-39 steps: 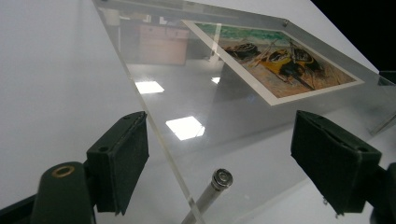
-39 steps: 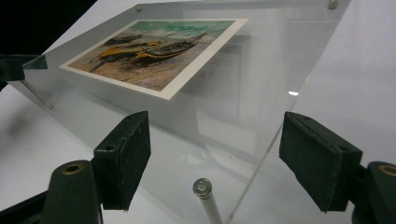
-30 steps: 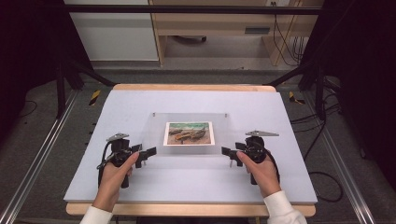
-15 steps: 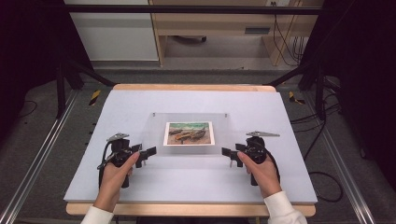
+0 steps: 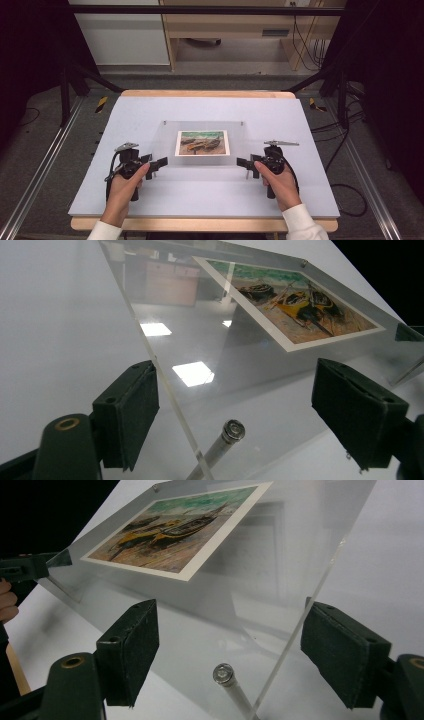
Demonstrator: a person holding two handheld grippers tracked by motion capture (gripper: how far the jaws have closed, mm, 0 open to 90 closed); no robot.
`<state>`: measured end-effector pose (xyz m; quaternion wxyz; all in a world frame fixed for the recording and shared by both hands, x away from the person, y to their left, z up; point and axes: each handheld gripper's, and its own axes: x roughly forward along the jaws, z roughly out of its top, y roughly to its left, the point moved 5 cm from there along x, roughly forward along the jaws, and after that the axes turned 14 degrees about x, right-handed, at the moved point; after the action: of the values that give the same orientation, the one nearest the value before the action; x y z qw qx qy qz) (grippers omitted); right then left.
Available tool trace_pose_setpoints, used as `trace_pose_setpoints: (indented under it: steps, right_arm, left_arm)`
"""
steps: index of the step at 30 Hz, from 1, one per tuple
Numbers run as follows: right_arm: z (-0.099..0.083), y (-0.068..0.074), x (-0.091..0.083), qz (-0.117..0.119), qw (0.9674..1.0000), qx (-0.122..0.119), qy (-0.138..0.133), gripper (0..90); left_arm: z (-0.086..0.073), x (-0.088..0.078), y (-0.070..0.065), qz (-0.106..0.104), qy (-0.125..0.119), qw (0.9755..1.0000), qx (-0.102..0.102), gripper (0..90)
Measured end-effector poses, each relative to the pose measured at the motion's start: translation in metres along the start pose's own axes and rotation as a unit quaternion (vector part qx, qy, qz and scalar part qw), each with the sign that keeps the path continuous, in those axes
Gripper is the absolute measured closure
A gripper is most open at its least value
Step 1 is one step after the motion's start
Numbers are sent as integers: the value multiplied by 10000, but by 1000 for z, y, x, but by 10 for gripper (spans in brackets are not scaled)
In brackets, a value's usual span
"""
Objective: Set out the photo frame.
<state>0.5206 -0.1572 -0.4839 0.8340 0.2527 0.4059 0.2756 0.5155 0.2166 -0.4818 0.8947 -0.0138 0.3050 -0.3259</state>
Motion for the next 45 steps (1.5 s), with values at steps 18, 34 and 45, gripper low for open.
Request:
trace_pose_setpoints:
  steps: [18,34,45]
  right_arm:
    - [2,-1,1,-49,10000,8,-72,264]
    - [12,-3,3,-67,9996,-84,-275,298]
    - [11,-5,0,-56,9995,-203,-239,300]
  left_arm:
    - [0,0,1,-49,30,10000,42,193]
    - [9,7,9,159,-32,9994,307,211]
    - [8,4,8,205,-98,9990,380,239]
